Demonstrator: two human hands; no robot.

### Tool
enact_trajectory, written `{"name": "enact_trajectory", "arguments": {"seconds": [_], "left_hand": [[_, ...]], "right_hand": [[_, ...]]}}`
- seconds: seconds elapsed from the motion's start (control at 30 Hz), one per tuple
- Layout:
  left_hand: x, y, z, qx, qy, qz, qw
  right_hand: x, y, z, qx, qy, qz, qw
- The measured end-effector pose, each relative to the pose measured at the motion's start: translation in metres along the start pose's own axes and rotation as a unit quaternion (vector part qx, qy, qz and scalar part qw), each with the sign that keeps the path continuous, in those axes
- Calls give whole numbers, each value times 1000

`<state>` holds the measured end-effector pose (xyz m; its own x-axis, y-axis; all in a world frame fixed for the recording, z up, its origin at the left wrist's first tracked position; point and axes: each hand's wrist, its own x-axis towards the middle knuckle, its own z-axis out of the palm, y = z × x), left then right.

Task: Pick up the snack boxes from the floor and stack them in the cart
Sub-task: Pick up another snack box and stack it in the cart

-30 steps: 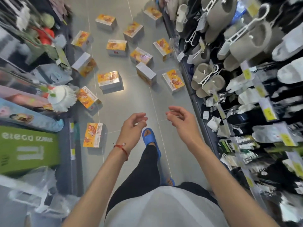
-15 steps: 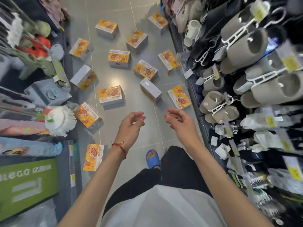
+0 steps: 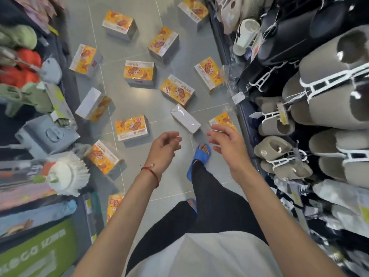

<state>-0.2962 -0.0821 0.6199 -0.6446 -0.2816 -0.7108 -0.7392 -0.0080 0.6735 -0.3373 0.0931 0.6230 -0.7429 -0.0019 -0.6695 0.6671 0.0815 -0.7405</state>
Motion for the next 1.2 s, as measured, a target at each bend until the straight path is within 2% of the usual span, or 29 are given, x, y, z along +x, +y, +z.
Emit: {"name": "enact_trajectory", "arguments": {"seconds": [0.3, 0.47, 0.63, 0.83, 1.0, 1.1, 1.2], "left_hand": [[116, 70, 11, -2, -4, -78, 997], [189, 78, 14, -26, 6, -163, 986], [264, 74, 15, 29, -23, -183, 982], [344, 44, 12, 157, -80, -195, 965], [421, 0, 9, 235, -74, -219, 944], [465, -25, 19, 273, -102, -225, 930], [516, -56, 32, 270, -70, -232, 932]], "right_hand": [[116, -45, 17, -14, 15, 95, 995], [168, -41, 35, 49, 40, 189, 980], [224, -30, 56, 66, 80, 215, 971], [278, 17, 72, 111, 150, 301, 935], [330, 79, 88, 120, 164, 361, 910], [371, 117, 93, 129, 174, 390, 895], [417, 161, 96, 108, 184, 386, 898]]}}
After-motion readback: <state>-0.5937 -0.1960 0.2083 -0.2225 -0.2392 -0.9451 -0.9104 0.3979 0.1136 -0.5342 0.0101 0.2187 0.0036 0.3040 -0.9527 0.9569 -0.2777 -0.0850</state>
